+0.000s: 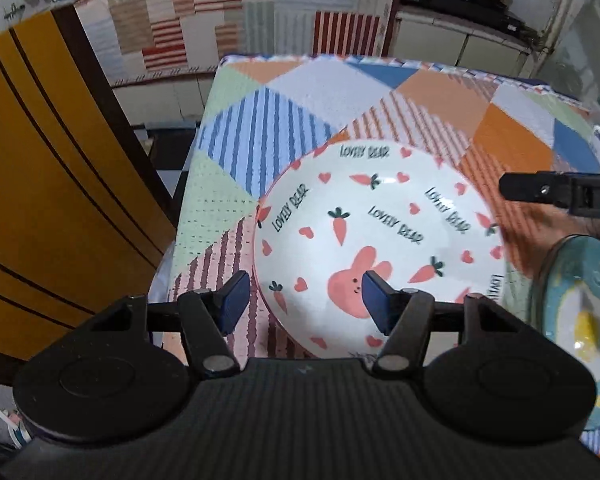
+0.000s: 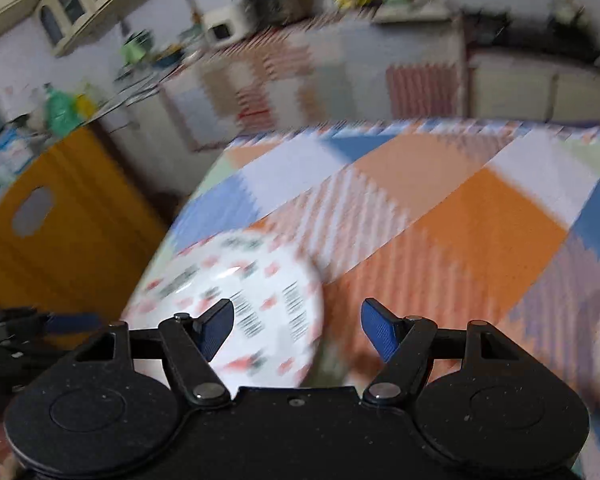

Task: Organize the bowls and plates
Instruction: 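Move both grippers to the bunny LOVELY BEAR plate rim and close, then carry the bunny plate over and lower it onto the egg plate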

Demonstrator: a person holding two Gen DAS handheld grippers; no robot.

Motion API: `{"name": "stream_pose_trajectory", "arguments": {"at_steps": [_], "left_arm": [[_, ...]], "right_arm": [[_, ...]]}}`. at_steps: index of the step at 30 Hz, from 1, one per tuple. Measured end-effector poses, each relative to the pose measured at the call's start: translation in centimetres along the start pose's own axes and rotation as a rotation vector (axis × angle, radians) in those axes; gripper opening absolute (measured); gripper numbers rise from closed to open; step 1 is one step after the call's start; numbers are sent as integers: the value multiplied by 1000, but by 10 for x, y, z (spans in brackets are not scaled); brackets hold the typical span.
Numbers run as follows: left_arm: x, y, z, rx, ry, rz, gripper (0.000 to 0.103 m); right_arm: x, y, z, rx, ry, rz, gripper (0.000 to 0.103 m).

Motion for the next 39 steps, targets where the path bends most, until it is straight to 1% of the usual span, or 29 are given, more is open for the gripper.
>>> {"name": "stream_pose_trajectory", "arguments": {"at_steps": [1,4,5,7,9,11,12,13,14,16,17,18,20,21,22,23,25,27,31,33,36,39], "left_arm": [[4,-1,1,-2,-2,-7,60],[14,-6,6,-44,-3,-1,58],[16,-7,8,-60,-12,8,56],[18,-9,13,-65,-31,17,56],[22,-12,17,-58,-37,-2,54],[27,-15,20,-84,-54,-1,46],[28,-17,22,-104,-61,8,45],[29,-18,23,-121,-66,20,43],[30,-19,25,-134,-70,27,39],[30,-19,25,-154,-69,44,35],[30,-19,26,-160,-71,48,32],[30,-19,26,-164,-78,46,31],[28,-18,25,-167,-94,39,29],[28,-18,25,-173,-96,38,29],[28,-19,25,-187,-97,39,28],[29,-21,25,-207,-99,43,28],[31,-24,25,-238,-100,51,27],[30,-24,25,-239,-101,52,27],[25,-24,23,-237,-138,16,29],[14,-21,19,-203,-124,29,29],[-7,-12,18,-180,-119,53,28],[-34,-1,10,-155,-90,76,28]], "right_arm": [[4,3,0,-4,10,-2,75],[20,11,3,27,-11,-35,75],[22,14,4,44,-12,-47,73],[29,19,8,82,-29,-72,66],[32,21,15,105,-49,-89,64],[37,21,21,120,-78,-96,63],[37,21,25,123,-95,-104,60],[37,20,28,123,-110,-112,57],[38,18,29,124,-119,-124,55],[39,15,33,131,-134,-143,45],[40,12,34,137,-143,-156,42],[40,11,36,143,-151,-165,38],[42,9,41,149,-164,-166,32],[43,9,44,146,-176,-152,20],[44,11,47,149,-190,-127,15],[44,12,49,180,-192,-117,15],[44,11,50,172,-177,-105,15],[44,11,50,171,-179,-112,15],[43,9,49,149,-202,-134,15],[35,2,46,104,-210,-168,16],[21,1,40,96,-211,-181,16],[0,0,32,71,-179,-203,16]]}}
Point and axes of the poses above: each gripper's, at about its wrist camera, not at the fingertips, and x roughly the way its jaws point, y to its right, z to its underside, the point moved 7 cm from there along x, roughly the way its jaws point, and after that the axes turned 14 degrees about y, right-handed, at the moved point
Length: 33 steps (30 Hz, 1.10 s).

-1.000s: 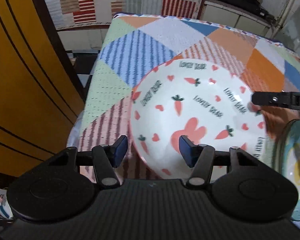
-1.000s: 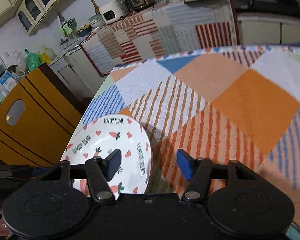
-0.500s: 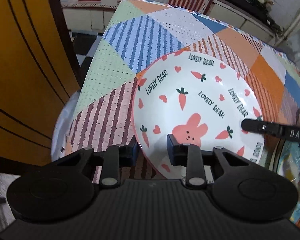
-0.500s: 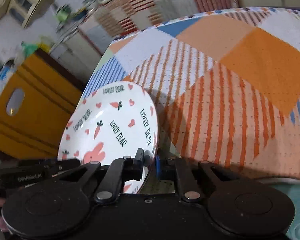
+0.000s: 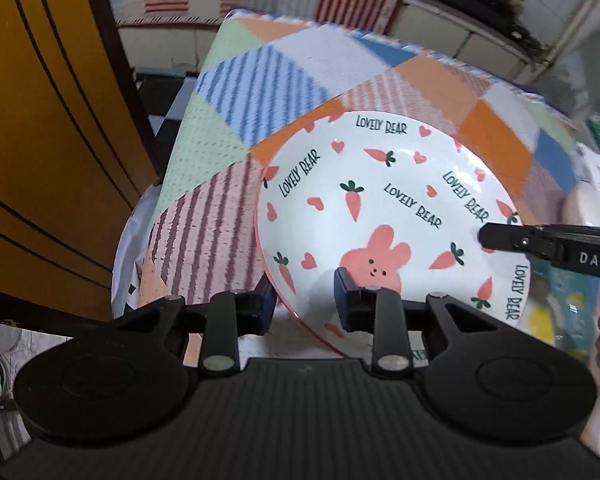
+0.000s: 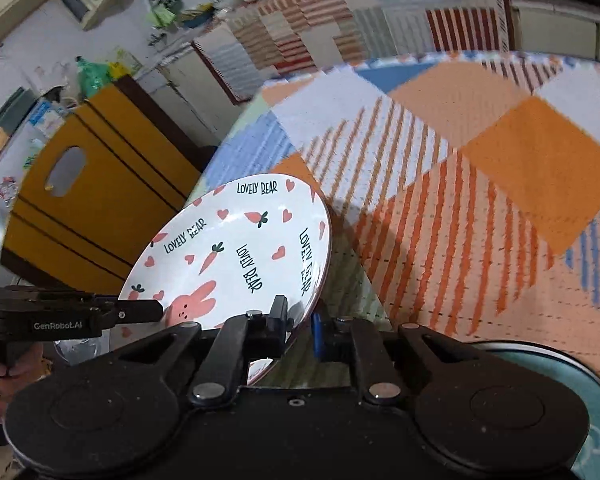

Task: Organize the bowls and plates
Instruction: 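Carry the bunny plate over and lower it onto the egg plate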

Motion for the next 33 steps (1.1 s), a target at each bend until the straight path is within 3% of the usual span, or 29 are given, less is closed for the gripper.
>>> {"name": "stream_pose_trajectory", "arguments": {"at_steps": [5,13,23,27,30,33], "left_arm": [[-48,32,-14,52,94,35,28],[-87,92,-7,96,133,140,28],[-80,153,36,154,69,262,28],[-64,166,52,169,22,293,28],[-54,169,65,156,-55,330,27],[-45,170,72,167,-69,312,27]], "right_arm": [[-53,-13,-9,-22,56,-24,18],[-146,-16,-19,-59,168,10,18],[-210,24,13,-21,186,114,18],[-213,47,35,51,153,151,18],[-212,67,52,146,145,154,18],[-204,75,64,180,130,163,18]]}}
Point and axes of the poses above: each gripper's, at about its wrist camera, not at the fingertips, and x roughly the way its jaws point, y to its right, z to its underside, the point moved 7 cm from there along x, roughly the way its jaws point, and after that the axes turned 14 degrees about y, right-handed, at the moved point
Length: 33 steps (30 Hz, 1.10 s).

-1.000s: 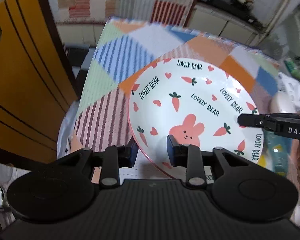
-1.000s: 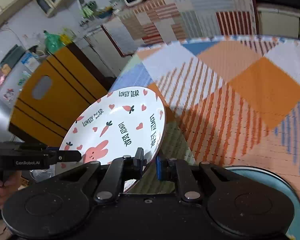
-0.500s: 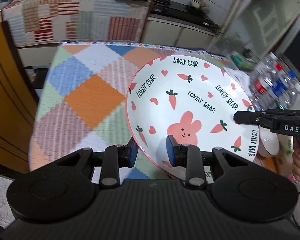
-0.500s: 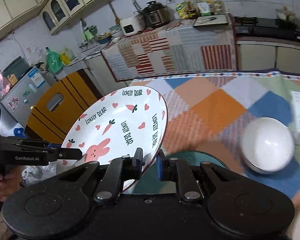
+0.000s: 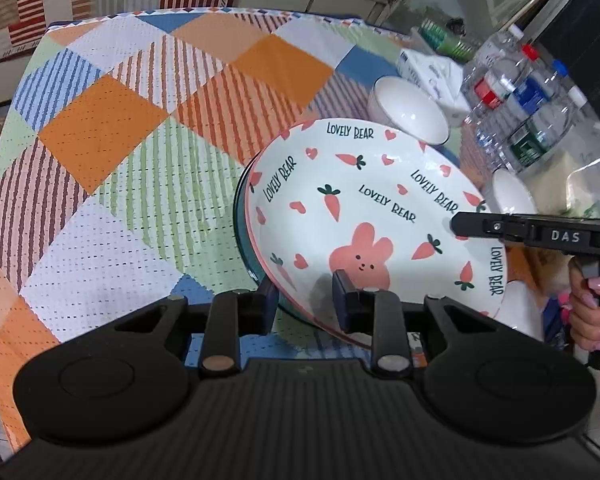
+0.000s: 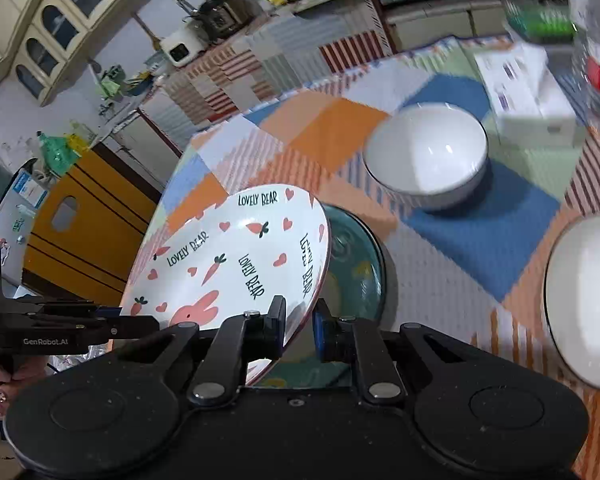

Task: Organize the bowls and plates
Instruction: 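Carry the bunny plate over and lower it onto the egg plate, then open both grippers and withdraw from the plate stack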

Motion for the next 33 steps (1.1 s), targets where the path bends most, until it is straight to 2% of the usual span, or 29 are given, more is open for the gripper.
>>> {"name": "stream_pose_trajectory", "arguments": {"at_steps": [5,12,14,20,25,29,33], "left_arm": [[15,-8,5,-21,-20,-16,27],[35,-18,15,-78,-46,-15,27],[35,-18,16,-64,-38,-22,27],[37,-17,17,-69,-52,-40,27],[42,-19,23,-72,-61,-59,28],[44,-18,22,-89,-77,-64,28],[48,-12,22,-55,-93,-95,27]], "right_arm": [[13,3,9,-20,-18,7,18],[32,18,13,-14,-81,63,18],[35,19,13,-12,-94,74,18],[38,9,13,-117,-128,129,21],[45,-5,23,-243,-186,224,34],[45,-13,23,-311,-178,284,36],[43,-17,30,-413,-184,345,38]]}}
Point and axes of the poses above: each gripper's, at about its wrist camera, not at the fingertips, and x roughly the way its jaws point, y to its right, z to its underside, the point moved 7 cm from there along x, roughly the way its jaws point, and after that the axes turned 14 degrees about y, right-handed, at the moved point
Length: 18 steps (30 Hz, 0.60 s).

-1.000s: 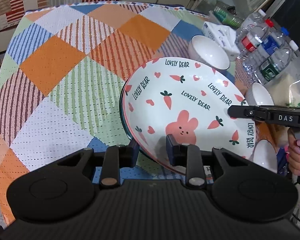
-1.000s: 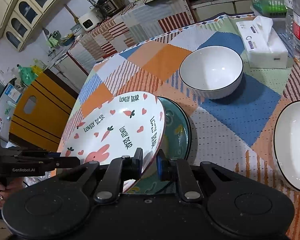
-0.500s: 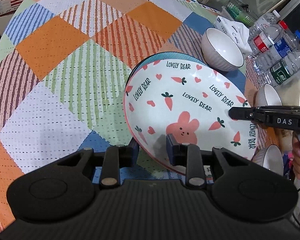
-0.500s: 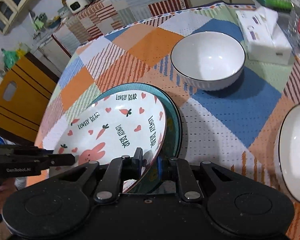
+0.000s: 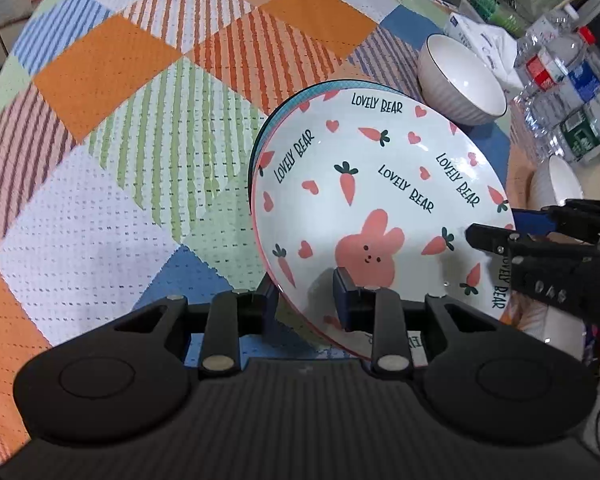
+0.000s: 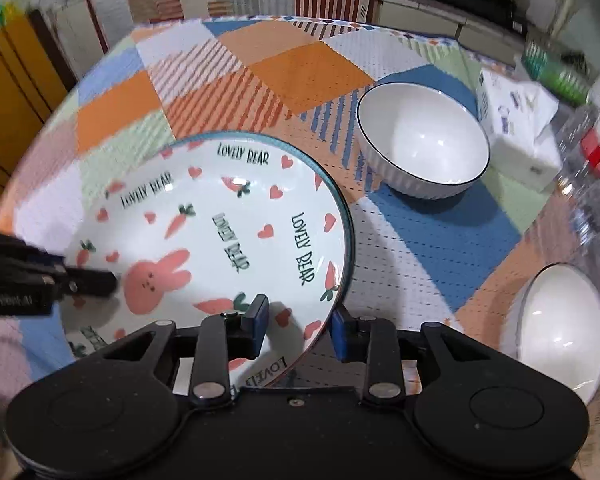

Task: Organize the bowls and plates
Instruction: 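Open both grippers and withdraw from the plate stack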

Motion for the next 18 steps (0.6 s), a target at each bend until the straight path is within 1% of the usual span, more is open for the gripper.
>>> {"name": "stream_pose_trajectory", "arguments": {"at_steps": [1,4,8,11,13,15,18], "left_arm": [[0,1,0,0,0,-8,27],[-1,1,-1,-18,-5,-20,27],[-1,4,-3,4,3,-59,28],[-6,5,-4,0,10,-76,28],[-15,5,-5,28,29,-113,27],[-27,8,-8,52,53,-135,27],[-50,15,-11,60,87,-135,27]], "right_arm": [[0,-3,2,-35,1,26,39],[-4,-10,6,-109,41,72,40],[3,-5,6,-104,89,82,40],[6,-8,8,-165,160,117,40],[3,-7,10,-159,182,106,39],[-9,-1,11,-115,218,66,38],[-37,10,12,-55,275,11,38]]}}
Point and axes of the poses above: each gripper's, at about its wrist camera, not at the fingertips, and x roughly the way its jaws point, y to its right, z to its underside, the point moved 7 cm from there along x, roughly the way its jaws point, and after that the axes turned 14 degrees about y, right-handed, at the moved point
